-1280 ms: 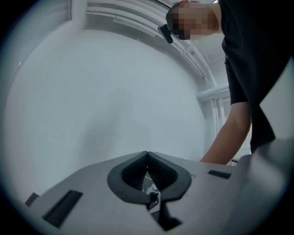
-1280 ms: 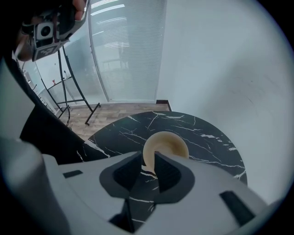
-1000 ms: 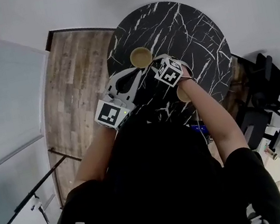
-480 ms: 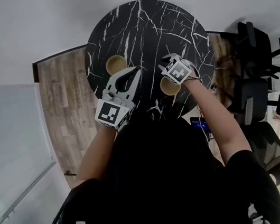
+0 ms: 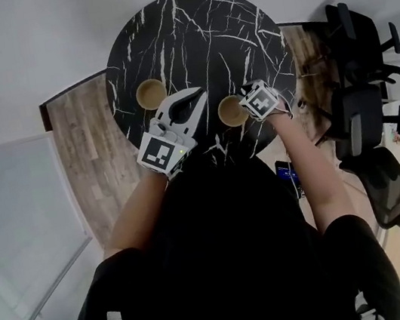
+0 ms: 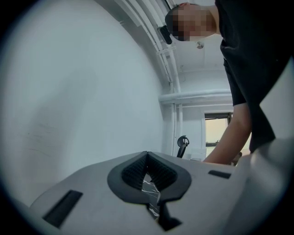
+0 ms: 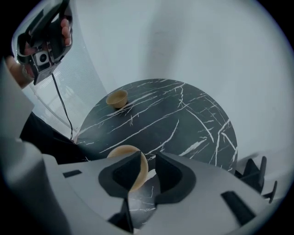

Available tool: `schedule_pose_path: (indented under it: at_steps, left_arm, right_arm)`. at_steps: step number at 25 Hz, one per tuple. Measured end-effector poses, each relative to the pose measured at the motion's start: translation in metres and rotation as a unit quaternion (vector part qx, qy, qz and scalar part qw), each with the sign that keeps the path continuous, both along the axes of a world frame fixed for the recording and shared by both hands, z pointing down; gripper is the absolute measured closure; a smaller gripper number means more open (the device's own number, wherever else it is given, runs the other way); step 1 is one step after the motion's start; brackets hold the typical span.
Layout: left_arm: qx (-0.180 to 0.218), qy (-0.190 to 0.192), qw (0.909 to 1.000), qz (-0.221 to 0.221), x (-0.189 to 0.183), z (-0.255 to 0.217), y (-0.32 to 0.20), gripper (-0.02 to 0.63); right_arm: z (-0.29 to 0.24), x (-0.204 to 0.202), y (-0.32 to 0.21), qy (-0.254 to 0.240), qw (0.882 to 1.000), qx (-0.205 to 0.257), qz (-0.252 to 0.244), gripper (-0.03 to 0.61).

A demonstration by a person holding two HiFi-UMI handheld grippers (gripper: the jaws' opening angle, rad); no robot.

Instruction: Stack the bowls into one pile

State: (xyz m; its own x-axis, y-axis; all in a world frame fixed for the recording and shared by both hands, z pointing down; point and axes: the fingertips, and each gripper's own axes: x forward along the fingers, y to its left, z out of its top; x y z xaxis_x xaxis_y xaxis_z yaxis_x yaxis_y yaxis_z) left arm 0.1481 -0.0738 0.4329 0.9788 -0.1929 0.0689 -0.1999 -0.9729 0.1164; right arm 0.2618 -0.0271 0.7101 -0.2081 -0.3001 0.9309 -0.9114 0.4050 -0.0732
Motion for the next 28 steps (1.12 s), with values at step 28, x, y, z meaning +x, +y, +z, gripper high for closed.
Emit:
schedule_pose_path:
  at_steps: [28]
  left_arm:
    - [-0.02,-0.012,0.9994,-0.027,-0.017,0.015,0.007,0.609]
  right_arm:
    - [0.07,0.003,0.048,0.005,0.997,-0.076,0.029,0.525]
